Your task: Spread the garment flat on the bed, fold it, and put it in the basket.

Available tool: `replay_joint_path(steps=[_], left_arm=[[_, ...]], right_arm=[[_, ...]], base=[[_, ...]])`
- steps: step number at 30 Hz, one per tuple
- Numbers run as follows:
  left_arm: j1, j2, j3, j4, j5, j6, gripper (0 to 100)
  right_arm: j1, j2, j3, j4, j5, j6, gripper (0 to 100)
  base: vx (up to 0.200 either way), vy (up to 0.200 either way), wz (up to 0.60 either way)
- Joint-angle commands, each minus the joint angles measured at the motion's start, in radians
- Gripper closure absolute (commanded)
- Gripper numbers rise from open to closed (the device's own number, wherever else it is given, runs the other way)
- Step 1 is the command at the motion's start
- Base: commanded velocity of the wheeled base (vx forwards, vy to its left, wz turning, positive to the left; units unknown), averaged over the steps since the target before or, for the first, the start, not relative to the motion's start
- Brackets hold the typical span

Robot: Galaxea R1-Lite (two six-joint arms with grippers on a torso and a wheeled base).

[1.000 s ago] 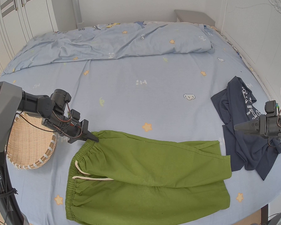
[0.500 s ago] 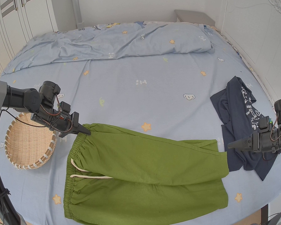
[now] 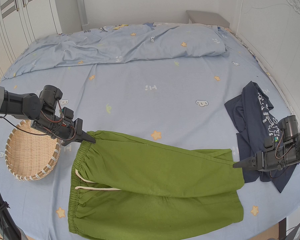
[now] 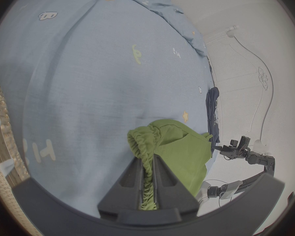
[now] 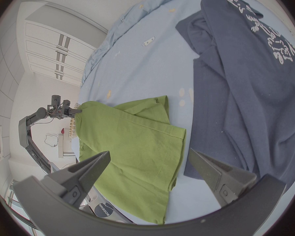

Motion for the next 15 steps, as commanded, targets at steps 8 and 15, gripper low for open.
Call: replay_joint_path(steps=[8,15], left_arm=[[-0.002,-0.008,-0.002,0.001,-0.001,-0.001,100],[0.000,-0.006,-0.002,0.001,-0.001,-0.001,100]], right_arm=[[0.021,0.110,0.025,-0.101,0.000,0.005,0],[0.041,0.142,0.026,-0.145,-0.004,0.008,100]], base=[[0.000,0.000,0.00],[0.000,0.000,0.00]])
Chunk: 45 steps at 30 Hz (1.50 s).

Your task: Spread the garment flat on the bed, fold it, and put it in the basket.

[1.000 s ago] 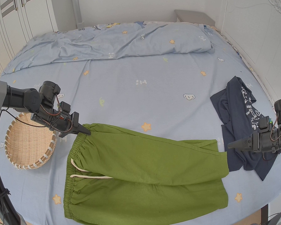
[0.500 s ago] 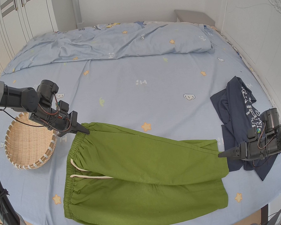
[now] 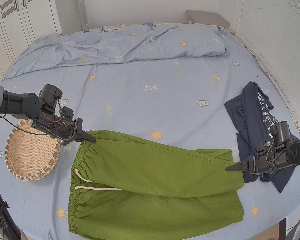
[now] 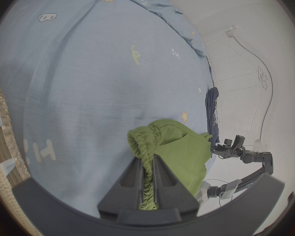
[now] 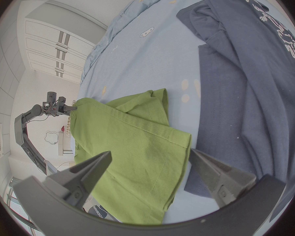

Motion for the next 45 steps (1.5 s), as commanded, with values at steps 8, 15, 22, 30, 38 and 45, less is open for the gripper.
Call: replay_joint_path(steps=[8,15,22,30,38,45], left_arm=[[-0.002,-0.001,-0.002,0.003,-0.001,-0.001,100],[-0.001,-0.008,-0.001,0.009,-0.001,0.001,100],[0.013,-0.039,-0.001,0.001,-0.001,-0.001,100],[0.030,-0.071,-0.001,-0.002,-0.002,-0.008,100],[0.056,-0.084,-0.011,-0.002,-0.019,-0.013,100],[0.069,-0.097,-0.008,-0.008,-0.024,-0.021,100]], right_arm=[[-0.005,0.021,-0.009,-0.007,-0.001,0.003,100],[-0.017,0.011,0.002,-0.039,-0.016,0.006,100],[-0.003,-0.140,-0.032,-0.042,-0.099,0.026,100],[0.064,-0.187,-0.235,-0.027,-0.153,0.087,100],[0.173,-0.203,-0.324,0.016,-0.249,0.118,100],[0.195,-0.252,-0.397,0.025,-0.257,0.118,100]], base=[[0.000,0.000,0.00],[0.000,0.000,0.00],[0.000,0.000,0.00],[0.000,0.000,0.00],[0.000,0.000,0.00],[0.000,0.000,0.00]])
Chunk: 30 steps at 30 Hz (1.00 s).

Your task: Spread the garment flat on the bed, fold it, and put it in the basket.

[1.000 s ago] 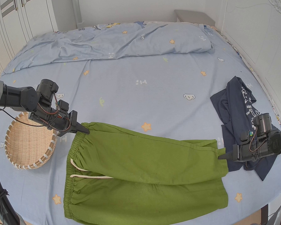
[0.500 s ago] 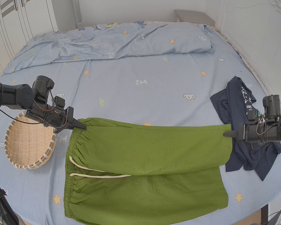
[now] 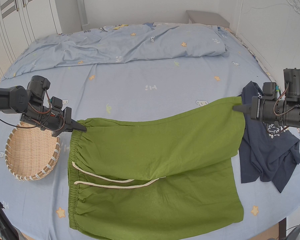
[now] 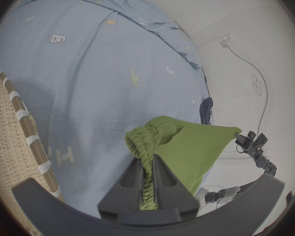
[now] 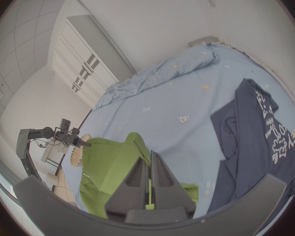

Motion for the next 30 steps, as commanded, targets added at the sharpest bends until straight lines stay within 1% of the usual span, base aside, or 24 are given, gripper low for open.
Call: replay_joint_path(steps=[1,5,6,8,13,15,16,18,23,26,28,30], left_arm=[[0.018,-0.016,0.002,-0.008,-0.003,-0.003,100],[0.027,-0.027,0.008,-0.026,-0.004,-0.003,100],[0.032,-0.028,0.009,-0.046,-0.004,-0.009,100],[0.041,-0.027,0.009,-0.058,-0.004,-0.024,100],[0.047,-0.016,0.011,-0.095,-0.004,-0.038,100],[0.058,-0.016,0.031,-0.140,-0.004,-0.041,100],[0.058,-0.016,0.031,-0.140,-0.004,-0.041,100],[0.064,-0.014,0.068,-0.218,-0.003,-0.040,100],[0.073,-0.001,0.114,-0.328,-0.003,-0.040,100],[0.081,0.021,0.121,-0.361,0.000,-0.035,100],[0.088,0.044,0.123,-0.390,0.002,-0.032,100],[0.088,0.052,0.123,-0.399,0.005,-0.032,100]], right_arm=[[0.017,-0.030,-0.074,0.007,-0.004,0.001,100],[0.006,0.016,-0.119,0.007,-0.004,0.000,100],[-0.005,0.062,-0.152,0.003,-0.004,0.001,100],[-0.017,0.092,-0.183,-0.002,-0.004,0.000,100],[-0.025,0.157,-0.246,0.003,-0.004,0.001,100],[-0.026,0.207,-0.295,-0.002,-0.004,0.001,100],[-0.026,0.207,-0.295,-0.002,-0.004,0.001,100],[-0.026,0.263,-0.341,-0.002,-0.004,-0.004,100],[-0.026,0.347,-0.410,-0.005,-0.004,-0.005,100],[-0.026,0.387,-0.455,-0.007,-0.004,-0.004,100],[-0.026,0.439,-0.513,-0.007,-0.005,-0.002,100],[-0.028,0.453,-0.530,-0.007,-0.005,-0.002,100]], base=[[0.000,0.000,0.00],[0.000,0.000,0.00],[0.000,0.000,0.00],[0.000,0.000,0.00],[0.000,0.000,0.00],[0.000,0.000,0.00],[0.000,0.000,0.00],[0.000,0.000,0.00],[0.000,0.000,0.00],[0.000,0.000,0.00],[0.000,0.000,0.00],[0.000,0.000,0.00]])
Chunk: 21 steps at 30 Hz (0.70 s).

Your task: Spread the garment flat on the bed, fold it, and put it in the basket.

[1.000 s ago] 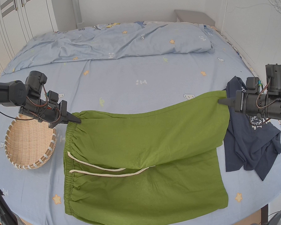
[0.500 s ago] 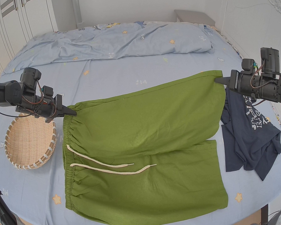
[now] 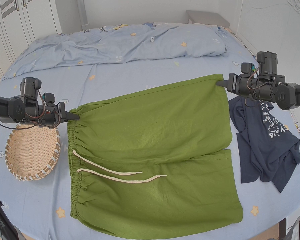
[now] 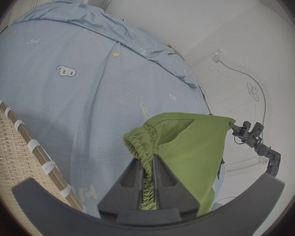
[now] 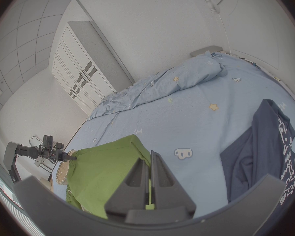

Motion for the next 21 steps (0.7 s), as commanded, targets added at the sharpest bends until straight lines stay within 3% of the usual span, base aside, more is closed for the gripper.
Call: replay_joint_path(steps=[1,9,21], left_arm=[[0.010,0.056,0.009,-0.056,0.006,-0.001,100],[0.018,0.108,0.000,-0.175,0.007,-0.009,100],[0.010,0.151,-0.012,-0.321,0.009,-0.071,100]], right_arm=[[-0.007,0.134,-0.120,-0.001,-0.002,0.001,100],[-0.019,0.269,-0.328,0.054,-0.037,-0.002,100],[-0.013,0.354,-0.400,0.065,-0.039,-0.001,100]], base=[[0.000,0.000,0.00],[0.000,0.000,0.00],[0.000,0.000,0.00]])
